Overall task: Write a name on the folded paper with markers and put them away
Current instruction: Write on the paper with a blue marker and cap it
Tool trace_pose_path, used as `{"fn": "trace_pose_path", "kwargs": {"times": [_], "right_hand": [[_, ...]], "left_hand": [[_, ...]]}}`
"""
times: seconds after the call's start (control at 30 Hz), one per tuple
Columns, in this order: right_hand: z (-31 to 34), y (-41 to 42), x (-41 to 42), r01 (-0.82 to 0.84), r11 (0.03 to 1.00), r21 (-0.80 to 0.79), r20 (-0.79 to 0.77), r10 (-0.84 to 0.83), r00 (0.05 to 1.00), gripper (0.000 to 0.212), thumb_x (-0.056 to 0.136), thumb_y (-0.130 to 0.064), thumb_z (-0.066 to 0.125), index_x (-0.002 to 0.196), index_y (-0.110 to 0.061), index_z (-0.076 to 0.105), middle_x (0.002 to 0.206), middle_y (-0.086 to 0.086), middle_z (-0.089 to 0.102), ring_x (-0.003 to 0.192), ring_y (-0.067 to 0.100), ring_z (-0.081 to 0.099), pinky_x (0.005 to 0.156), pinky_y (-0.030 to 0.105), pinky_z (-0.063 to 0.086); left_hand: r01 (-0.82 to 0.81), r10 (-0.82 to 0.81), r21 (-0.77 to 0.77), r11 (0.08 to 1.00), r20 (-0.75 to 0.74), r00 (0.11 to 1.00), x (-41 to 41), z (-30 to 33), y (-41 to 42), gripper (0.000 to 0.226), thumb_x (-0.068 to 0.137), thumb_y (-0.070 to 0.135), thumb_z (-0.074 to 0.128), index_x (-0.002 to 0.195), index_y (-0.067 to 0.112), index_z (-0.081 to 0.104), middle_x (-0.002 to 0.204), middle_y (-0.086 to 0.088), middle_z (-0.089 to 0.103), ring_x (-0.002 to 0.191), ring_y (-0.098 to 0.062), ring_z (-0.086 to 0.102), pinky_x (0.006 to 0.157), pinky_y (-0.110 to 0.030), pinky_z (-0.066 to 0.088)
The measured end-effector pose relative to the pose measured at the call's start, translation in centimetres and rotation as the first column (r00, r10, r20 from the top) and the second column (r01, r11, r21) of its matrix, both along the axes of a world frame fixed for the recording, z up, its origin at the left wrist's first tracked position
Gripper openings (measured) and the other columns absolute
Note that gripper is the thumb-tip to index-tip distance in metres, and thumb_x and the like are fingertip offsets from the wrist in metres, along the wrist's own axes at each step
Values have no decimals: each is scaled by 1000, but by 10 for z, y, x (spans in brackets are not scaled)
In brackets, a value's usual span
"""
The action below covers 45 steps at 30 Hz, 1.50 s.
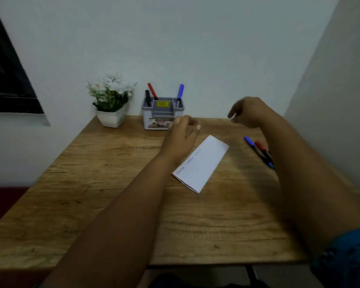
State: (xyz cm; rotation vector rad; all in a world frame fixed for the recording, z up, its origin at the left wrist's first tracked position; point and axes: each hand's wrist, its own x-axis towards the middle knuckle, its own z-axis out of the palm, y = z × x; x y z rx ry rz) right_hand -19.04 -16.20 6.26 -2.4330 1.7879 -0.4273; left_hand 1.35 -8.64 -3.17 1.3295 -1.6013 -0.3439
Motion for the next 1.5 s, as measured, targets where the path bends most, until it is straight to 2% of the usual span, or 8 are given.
{"fn": "trace_pose_path", "kwargs": {"times": [0.13, 0.47, 0.73, 1.0, 1.2, 1.27, 1.37, 1.5], "right_hand": [[-31, 18, -58, 188, 979, 81, -43, -185, 982, 9, 80, -14, 75, 87, -19, 77, 100, 7, 73, 86, 17, 63, 78, 27, 51], [-75, 19, -51, 231, 970, 80, 18, -233, 972, 23, 84, -17, 74, 100, -1, 70, 97, 16, 70, 89, 27, 65, 76, 35, 54], [-68, 54, -2, -339, 930, -142, 202, 363, 910, 9, 100, -17, 50, 107, -19, 55, 107, 1, 55, 85, 13, 53, 70, 25, 41], [-74, 66, 27, -546, 802, -243, 35, 570, 821, 13, 102, -23, 45, 106, -17, 56, 78, -6, 56, 60, 9, 46, 54, 29, 36], [-63, 52, 16, -473, 868, -151, -72, 467, 881, 34, 101, -46, 40, 131, -37, 52, 108, -10, 65, 94, 14, 60, 78, 32, 49], [-62, 42, 2, -435, 893, -117, 97, 446, 890, 39, 102, -42, 38, 141, -38, 43, 123, -12, 63, 110, 12, 58, 88, 27, 42], [-71, 28, -20, -391, 920, -4, 521, 336, 785, 40, 106, -22, 35, 139, -44, 36, 94, -2, 66, 81, 15, 59, 74, 28, 47], [-77, 26, -18, -462, 868, 183, 933, -5, 360, 31, 106, -10, 34, 112, -21, 62, 108, 5, 67, 87, 18, 64, 76, 29, 56]], "left_hand": [[17, -14, -14, 1000, 233, 972, -11, -4, 9, 21, 97, 34, 51, 98, 15, 60, 102, -1, 52, 106, -23, 47, 80, -32, 41], [-6, 9, -18, 1000, 205, 979, -8, 1, 20, 17, 94, 32, 56, 102, 18, 62, 100, 8, 54, 100, -13, 51, 82, -32, 47], [100, -13, -180, 978, 434, 901, -5, 15, 21, 46, 102, 30, 42, 145, 16, 40, 149, -1, 39, 135, -12, 34, 108, -19, 25], [55, -154, 193, 980, 547, 823, 0, 23, 29, 28, 104, 29, 33, 106, 16, 58, 94, 0, 58, 84, -15, 51, 70, -29, 33], [-32, -107, 257, 966, 510, 853, 15, 19, 23, 43, 101, 48, 28, 91, 18, 57, 87, 2, 58, 83, -16, 54, 70, -32, 38], [-69, -54, 299, 952, 384, 922, 24, 15, 23, 44, 97, 55, 34, 82, 19, 53, 80, 2, 54, 77, -15, 51, 67, -32, 38], [-25, -58, 326, 945, 245, 968, 27, 8, 23, 30, 88, 46, 63, 86, 18, 52, 83, 4, 58, 74, -12, 52, 66, -30, 42], [114, -169, 322, 940, 148, 974, 15, 0, 18, 19, 84, 14, 72, 87, 17, 53, 102, 5, 68, 96, -9, 63, 81, -27, 49]]}}
